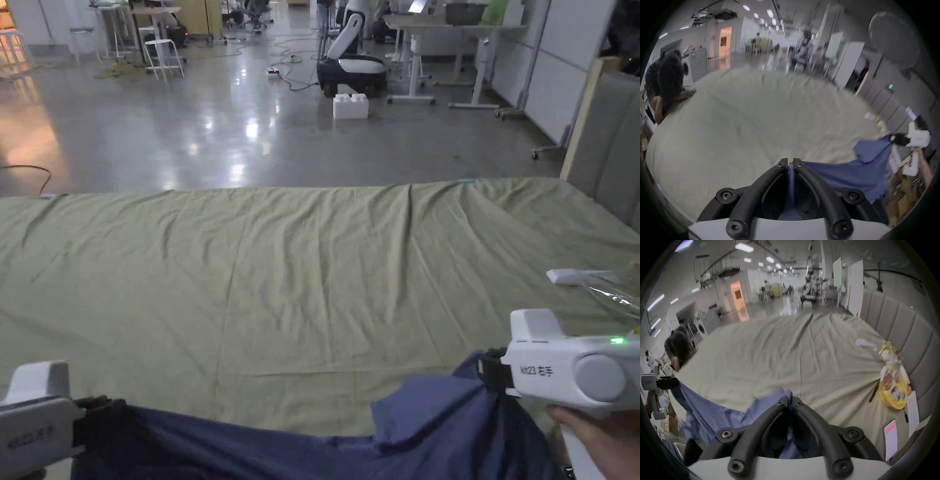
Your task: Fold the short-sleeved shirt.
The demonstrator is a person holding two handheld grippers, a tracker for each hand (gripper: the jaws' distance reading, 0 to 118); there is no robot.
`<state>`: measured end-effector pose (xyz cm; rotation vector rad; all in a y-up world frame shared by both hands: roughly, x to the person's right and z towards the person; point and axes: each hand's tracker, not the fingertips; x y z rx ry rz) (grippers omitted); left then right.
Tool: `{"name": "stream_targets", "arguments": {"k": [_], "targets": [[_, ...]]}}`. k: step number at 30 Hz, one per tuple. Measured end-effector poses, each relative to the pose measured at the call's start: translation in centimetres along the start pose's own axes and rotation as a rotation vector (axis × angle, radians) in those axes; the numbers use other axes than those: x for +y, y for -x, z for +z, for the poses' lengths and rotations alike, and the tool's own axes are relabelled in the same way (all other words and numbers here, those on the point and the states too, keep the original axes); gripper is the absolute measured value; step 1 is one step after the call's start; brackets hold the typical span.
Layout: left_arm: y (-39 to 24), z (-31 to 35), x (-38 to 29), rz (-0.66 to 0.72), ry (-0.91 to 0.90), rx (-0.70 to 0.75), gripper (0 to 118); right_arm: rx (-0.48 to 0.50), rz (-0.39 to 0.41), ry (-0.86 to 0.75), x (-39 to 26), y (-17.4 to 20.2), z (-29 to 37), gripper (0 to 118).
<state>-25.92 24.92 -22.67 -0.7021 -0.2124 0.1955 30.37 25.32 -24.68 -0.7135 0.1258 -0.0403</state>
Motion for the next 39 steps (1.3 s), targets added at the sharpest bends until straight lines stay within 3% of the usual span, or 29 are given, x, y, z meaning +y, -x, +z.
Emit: {"name": "stream_targets", "arguments": {"k": [2,7,10,13,20,22,28,33,39], "targets": [[-1.2,5.5,2.1,0.006,-0.131,-0.083,5,-0.008,-0.023,-0.097,1.4,-0.5,4.0,4],[-3.7,15.5,6.4,0.012,-0.313,-0.11,5,-0.033,-0.067,-0.301,5.1,-0.9,11.7,4],[-5.6,19.7,8.6,-0.071,-0.433,-0.066,5,-0.055,-0.053,-0.399,7.8,0.1,16.5,4],[-6.1,22.9,11.1,-0.024,-0.513,-0.103,5,-0.085,-0.035,-0.491,10.6,1.0,19.6,4],[-7.7,28.2,15.4,-0.073,-0.681,0.011,5,-0.154,0.033,-0.678,16.4,3.1,24.8,4],[-7.9,28.5,16.4,-0.099,-0.717,0.086,5,-0.161,0.025,-0.688,17.4,3.7,25.5,4],[-8.4,27.3,18.8,-0.147,-0.708,0.116,5,-0.199,0.066,-0.711,20.0,4.4,24.7,4],[-7.4,25.0,20.3,-0.115,-0.685,0.113,5,-0.197,0.043,-0.722,21.7,4.3,23.2,4],[-7.3,21.6,23.6,-0.124,-0.663,0.146,5,-0.244,0.09,-0.756,25.5,5.2,21.4,4]]}}
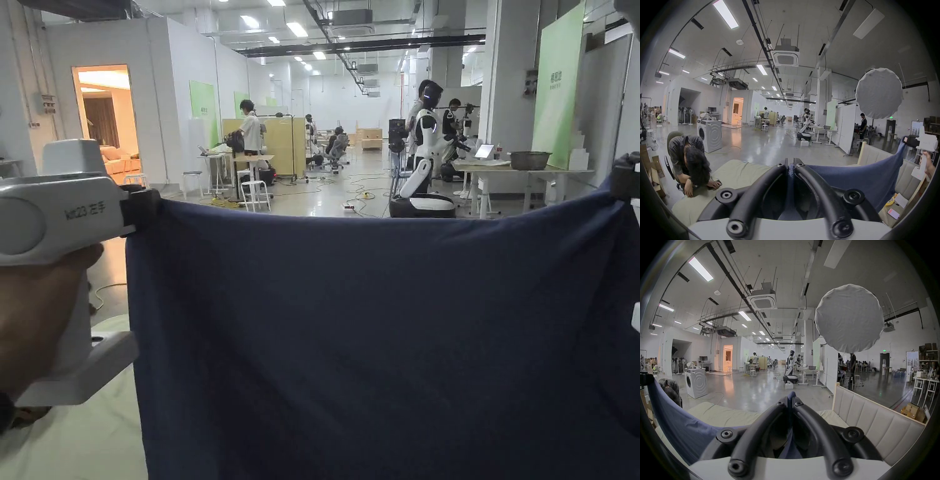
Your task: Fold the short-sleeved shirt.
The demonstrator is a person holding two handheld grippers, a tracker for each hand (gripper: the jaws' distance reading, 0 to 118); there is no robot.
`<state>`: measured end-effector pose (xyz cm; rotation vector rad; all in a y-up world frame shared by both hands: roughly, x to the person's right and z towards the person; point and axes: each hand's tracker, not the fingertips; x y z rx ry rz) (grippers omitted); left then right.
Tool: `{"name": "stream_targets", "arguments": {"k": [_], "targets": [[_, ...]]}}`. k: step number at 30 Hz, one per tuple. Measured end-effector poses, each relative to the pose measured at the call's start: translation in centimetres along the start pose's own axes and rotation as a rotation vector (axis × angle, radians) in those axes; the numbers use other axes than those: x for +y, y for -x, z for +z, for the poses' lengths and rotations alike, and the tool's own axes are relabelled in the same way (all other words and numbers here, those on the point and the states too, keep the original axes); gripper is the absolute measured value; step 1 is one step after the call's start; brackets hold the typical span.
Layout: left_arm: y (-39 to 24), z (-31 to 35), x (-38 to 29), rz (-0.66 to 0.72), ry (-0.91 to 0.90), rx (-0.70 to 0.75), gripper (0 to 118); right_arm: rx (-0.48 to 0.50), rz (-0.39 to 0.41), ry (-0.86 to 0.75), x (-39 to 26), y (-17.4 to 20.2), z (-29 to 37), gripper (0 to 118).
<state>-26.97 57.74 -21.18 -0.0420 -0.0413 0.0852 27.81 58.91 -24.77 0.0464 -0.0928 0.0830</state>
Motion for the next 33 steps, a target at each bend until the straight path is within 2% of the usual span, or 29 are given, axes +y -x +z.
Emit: {"name": "stream_targets", "arguments": {"k": [4,8,12,16,20,26,28,33], "targets": [[-0.9,-3.3,-0.5,-0.082,0.011,0.042,5,-0.018,-0.01,-0.026,0.3,1.1,-2.2,4],[-0.9,-6.0,-1.0,-0.063,0.03,0.048,5,-0.046,0.02,-0.049,0.1,1.9,-4.6,4],[-1.4,-8.5,-1.5,-0.117,0.042,0.078,5,-0.054,0.022,-0.078,0.5,2.6,-6.3,4],[-1.2,-11.4,-0.9,-0.085,0.069,0.099,5,-0.08,0.043,-0.073,1.5,3.6,-8.9,4],[-1.6,-14.1,-0.7,-0.13,0.059,0.145,5,-0.115,-0.048,-0.051,1.6,4.0,-11.7,4],[-2.2,-19.0,-1.8,-0.146,0.062,0.164,5,-0.137,0.019,-0.029,0.1,5.2,-15.5,4],[-2.2,-20.0,-2.8,-0.146,0.063,0.169,5,-0.142,0.094,0.008,-1.2,5.7,-16.1,4],[-2.2,-20.4,-9.0,-0.16,0.149,0.124,5,-0.059,0.07,0.098,-7.7,5.7,-15.4,4]]}}
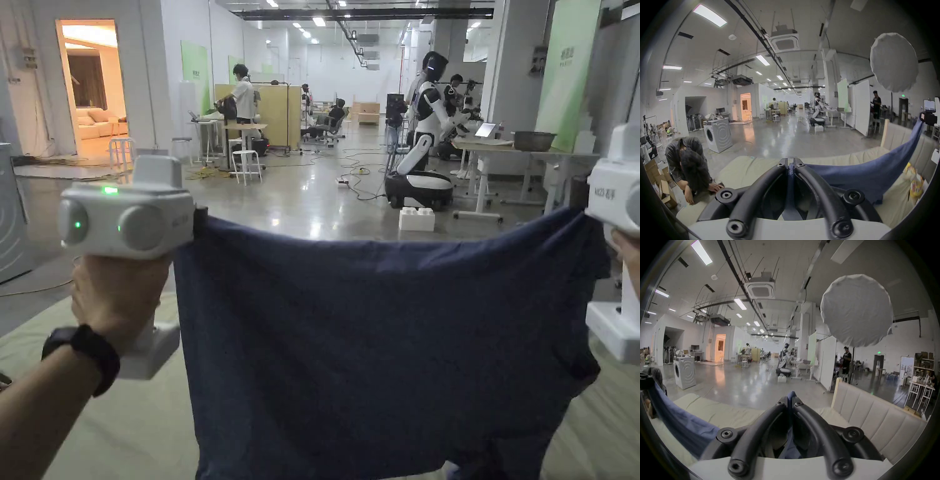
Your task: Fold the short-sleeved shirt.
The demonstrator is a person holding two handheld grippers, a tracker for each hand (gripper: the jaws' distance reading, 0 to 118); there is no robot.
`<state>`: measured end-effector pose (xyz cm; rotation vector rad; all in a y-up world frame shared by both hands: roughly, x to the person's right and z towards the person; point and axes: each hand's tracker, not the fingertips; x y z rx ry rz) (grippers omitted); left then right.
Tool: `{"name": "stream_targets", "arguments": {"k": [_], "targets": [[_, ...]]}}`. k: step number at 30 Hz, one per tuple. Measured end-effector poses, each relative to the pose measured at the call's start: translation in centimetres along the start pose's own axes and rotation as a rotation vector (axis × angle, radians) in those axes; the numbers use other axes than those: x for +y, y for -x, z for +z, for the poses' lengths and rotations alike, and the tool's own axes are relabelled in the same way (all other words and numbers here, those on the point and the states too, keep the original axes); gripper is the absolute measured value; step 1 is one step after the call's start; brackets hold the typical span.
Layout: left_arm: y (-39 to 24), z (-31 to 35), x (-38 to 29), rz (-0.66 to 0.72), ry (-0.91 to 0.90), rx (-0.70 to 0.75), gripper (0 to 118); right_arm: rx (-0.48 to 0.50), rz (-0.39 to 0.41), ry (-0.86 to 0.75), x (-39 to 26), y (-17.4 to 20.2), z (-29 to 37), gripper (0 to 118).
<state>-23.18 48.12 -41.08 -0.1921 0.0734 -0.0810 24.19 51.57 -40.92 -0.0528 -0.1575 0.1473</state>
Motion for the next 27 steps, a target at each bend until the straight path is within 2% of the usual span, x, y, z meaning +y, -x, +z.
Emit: {"name": "stream_targets", "arguments": {"k": [4,5,8,9,10,12,13,14,16,17,18,21,23,26,27], "targets": [[-0.4,1.8,-7.6,-0.011,0.061,-0.091,5,0.054,-0.02,0.067,-7.5,-0.4,3.0,4],[-0.3,2.7,-9.3,-0.017,0.079,-0.102,5,0.073,-0.073,0.122,-9.5,-0.8,4.1,4],[0.1,6.1,-14.8,0.001,0.091,-0.146,5,0.07,-0.141,0.194,-14.6,-2.1,7.8,4],[0.5,6.8,-16.5,-0.002,0.102,-0.15,5,0.083,-0.126,0.171,-15.9,-2.4,9.1,4],[0.7,8.0,-18.2,0.007,0.109,-0.155,5,0.116,-0.114,0.216,-18.0,-2.8,10.9,4],[1.0,11.3,-22.5,0.065,0.148,-0.191,5,0.123,-0.091,0.248,-22.5,-3.6,13.7,4],[1.0,13.2,-24.7,0.064,0.158,-0.193,5,0.128,-0.041,0.307,-24.7,-3.8,15.4,4],[1.0,15.1,-26.9,0.081,0.175,-0.204,5,0.122,-0.033,0.335,-27.0,-3.9,17.4,4],[0.9,18.0,-30.5,0.085,0.233,-0.208,5,0.161,-0.064,0.422,-30.4,-4.1,20.9,4],[0.6,20.0,-32.1,0.166,0.255,-0.197,5,0.151,-0.076,0.431,-32.1,-4.2,22.9,4],[0.5,21.4,-33.3,0.163,0.274,-0.233,5,0.144,-0.091,0.463,-33.3,-4.3,24.4,4],[0.3,25.1,-36.5,0.174,0.328,-0.192,5,0.159,-0.16,0.547,-36.6,-5.1,29.2,4],[1.1,26.9,-38.0,0.239,0.33,-0.164,5,0.141,-0.14,0.582,-38.2,-5.6,31.7,4],[2.5,29.0,-39.4,0.31,0.336,-0.105,5,0.112,-0.155,0.614,-39.4,-6.5,33.8,4],[2.8,29.1,-39.2,0.297,0.34,-0.124,5,0.098,-0.162,0.619,-39.6,-6.8,34.1,4]]}}
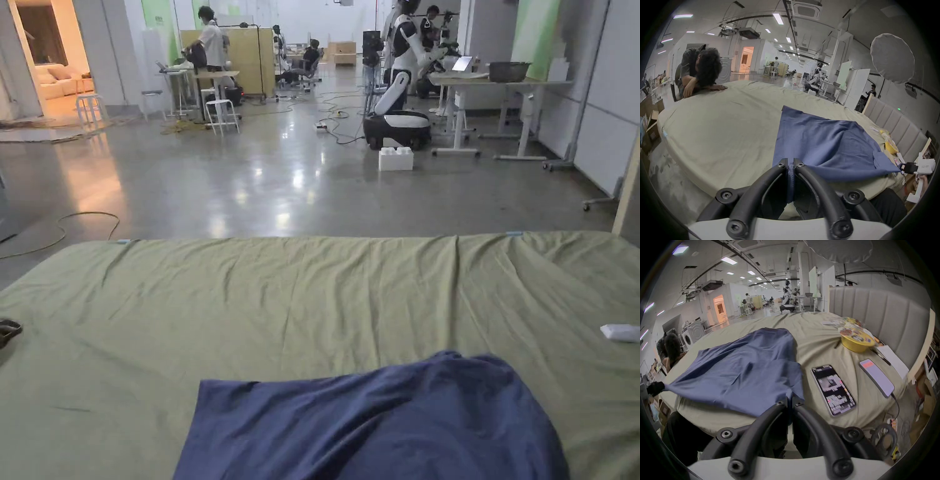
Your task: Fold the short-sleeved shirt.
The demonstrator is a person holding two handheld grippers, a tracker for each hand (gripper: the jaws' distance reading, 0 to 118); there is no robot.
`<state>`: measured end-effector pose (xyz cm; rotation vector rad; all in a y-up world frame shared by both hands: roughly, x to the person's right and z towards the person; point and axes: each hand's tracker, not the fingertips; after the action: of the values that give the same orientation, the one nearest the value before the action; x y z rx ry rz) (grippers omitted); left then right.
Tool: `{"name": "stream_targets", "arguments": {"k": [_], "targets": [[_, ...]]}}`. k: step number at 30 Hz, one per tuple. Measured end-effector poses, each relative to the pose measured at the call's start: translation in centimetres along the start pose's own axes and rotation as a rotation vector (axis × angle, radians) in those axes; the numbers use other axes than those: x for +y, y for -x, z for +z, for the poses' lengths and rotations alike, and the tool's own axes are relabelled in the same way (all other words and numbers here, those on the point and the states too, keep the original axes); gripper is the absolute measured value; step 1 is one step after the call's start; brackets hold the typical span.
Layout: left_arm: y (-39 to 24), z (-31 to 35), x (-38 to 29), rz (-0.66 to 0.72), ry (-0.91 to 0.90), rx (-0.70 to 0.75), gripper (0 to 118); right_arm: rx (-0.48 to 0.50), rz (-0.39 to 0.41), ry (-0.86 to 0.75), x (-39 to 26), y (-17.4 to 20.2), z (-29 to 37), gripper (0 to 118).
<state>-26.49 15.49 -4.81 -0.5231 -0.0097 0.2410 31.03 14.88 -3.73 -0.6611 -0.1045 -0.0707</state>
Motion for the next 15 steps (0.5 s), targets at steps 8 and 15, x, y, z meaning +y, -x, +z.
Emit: {"name": "stream_targets", "arguments": {"k": [8,15], "targets": [[0.2,-0.9,-1.1,-0.027,0.066,0.008,5,0.008,-0.065,0.029,-0.3,-1.3,-0.7,4],[0.8,-2.1,-1.9,-0.105,0.18,0.041,50,-0.015,-0.002,0.121,-1.0,-1.1,-2.4,74]]}}
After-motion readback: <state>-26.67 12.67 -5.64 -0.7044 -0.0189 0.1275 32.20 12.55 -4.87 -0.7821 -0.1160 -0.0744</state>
